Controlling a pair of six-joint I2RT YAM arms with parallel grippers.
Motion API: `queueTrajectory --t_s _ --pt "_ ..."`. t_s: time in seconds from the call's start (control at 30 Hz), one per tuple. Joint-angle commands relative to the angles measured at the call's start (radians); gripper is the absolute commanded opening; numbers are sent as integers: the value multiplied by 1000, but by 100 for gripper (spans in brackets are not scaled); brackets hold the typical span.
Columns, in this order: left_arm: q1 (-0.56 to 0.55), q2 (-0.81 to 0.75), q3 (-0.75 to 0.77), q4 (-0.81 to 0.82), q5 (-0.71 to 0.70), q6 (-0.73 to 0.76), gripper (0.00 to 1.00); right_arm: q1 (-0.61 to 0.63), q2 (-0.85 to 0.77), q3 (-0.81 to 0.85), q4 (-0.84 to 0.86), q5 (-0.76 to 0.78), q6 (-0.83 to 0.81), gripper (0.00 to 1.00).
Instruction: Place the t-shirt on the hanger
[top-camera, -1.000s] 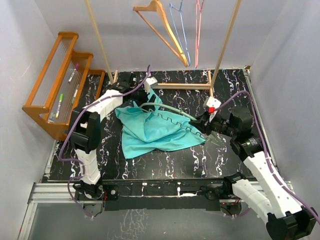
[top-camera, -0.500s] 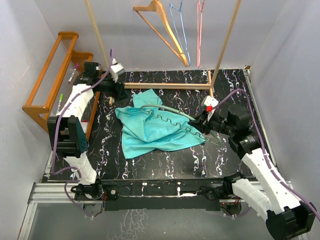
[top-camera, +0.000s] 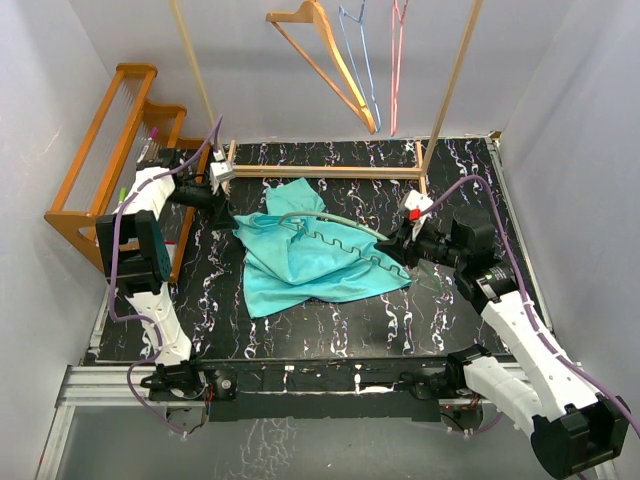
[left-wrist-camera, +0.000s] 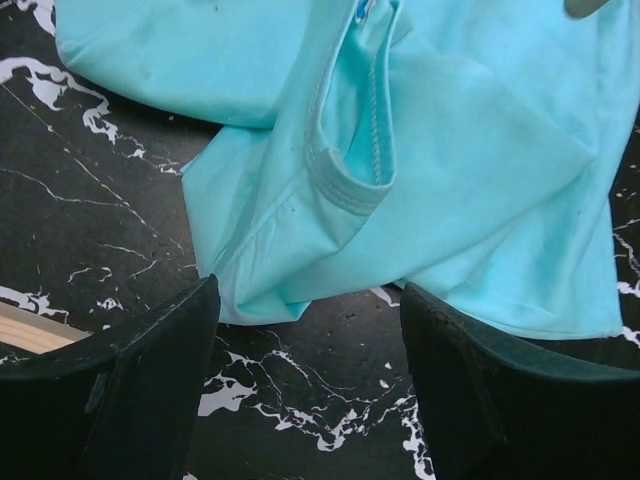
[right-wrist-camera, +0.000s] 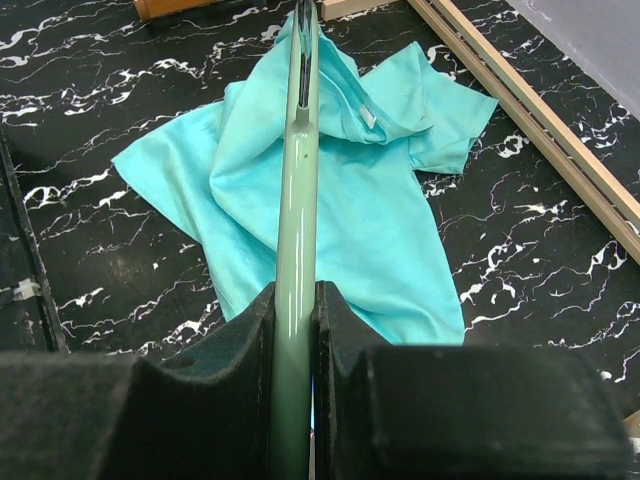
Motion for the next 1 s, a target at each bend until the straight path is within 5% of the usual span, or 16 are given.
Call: queueTrajectory --t_s 0.0,0.33,0.7,0.97 --pt "1 -39 -70 154 11 9 70 -4 -4 75 64 6 -2 8" --pt "-5 -20 -98 327 6 -38 70 -4 7 80 60 16 -2 8" --pt "-8 77 22 -31 156 265 70 -4 16 87 54 29 3 8" --pt "-27 85 -9 53 134 246 68 -4 16 85 53 40 4 8"
